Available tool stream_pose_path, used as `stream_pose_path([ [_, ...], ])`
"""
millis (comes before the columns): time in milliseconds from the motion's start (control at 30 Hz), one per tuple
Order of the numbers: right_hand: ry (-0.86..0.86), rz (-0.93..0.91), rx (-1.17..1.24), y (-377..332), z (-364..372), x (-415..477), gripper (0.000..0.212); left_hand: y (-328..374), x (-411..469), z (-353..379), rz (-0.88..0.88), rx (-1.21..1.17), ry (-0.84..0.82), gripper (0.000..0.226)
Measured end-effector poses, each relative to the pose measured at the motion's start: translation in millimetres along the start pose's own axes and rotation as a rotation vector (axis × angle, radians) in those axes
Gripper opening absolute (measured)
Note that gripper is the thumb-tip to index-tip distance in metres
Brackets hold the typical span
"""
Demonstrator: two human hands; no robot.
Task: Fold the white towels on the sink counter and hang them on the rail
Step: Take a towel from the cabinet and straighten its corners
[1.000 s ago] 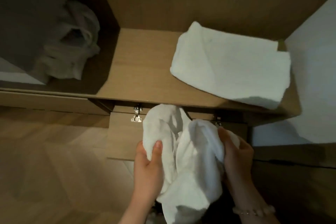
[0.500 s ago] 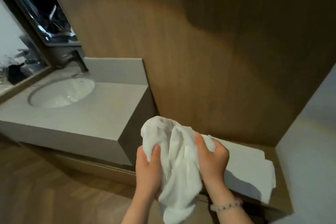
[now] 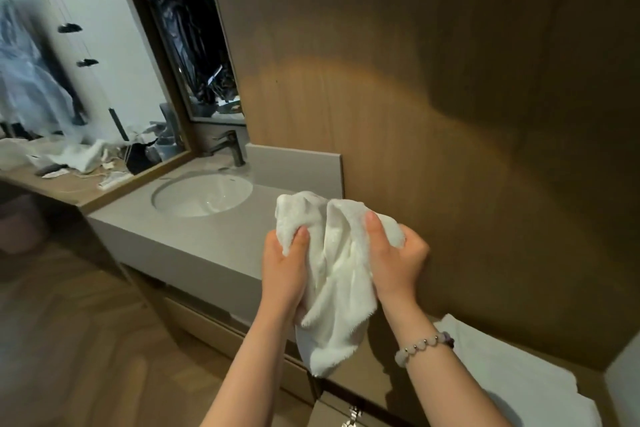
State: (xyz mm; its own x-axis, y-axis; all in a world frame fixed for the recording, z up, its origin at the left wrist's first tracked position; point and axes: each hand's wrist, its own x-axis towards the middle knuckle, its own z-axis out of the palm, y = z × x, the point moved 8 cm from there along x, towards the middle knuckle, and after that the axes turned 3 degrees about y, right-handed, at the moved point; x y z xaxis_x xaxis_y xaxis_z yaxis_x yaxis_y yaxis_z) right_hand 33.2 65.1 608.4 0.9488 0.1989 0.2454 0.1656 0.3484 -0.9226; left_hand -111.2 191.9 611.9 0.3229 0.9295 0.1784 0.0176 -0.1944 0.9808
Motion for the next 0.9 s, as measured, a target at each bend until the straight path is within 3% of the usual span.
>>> stream_pose_path([
  [233, -0.001, -0.041, 0.062, 18, 69, -17, 0.045, -15, 54, -50, 0.022, -0.017, -0.006, 0.029],
  [567, 0.082, -0.032, 0.017, 50, 206, -43, 0.046, -41, 175, -134, -0.008, -0.05, -0.098, 0.018],
  [700, 0.178, -0.012, -0.047, 61, 232, -51, 0.038, -48, 213, -143, 0.037, 0.006, -0.179, 0.008],
  [800, 0.224, -0.025, -0.109, 64, 245, -45, 0.034, -59, 234, -139, 0.04, 0.013, -0.224, 0.025],
  [900, 0.248, -0.034, -0.158, 72, 260, -33, 0.033, -68, 254, -135, 0.02, -0.011, -0.237, 0.023],
])
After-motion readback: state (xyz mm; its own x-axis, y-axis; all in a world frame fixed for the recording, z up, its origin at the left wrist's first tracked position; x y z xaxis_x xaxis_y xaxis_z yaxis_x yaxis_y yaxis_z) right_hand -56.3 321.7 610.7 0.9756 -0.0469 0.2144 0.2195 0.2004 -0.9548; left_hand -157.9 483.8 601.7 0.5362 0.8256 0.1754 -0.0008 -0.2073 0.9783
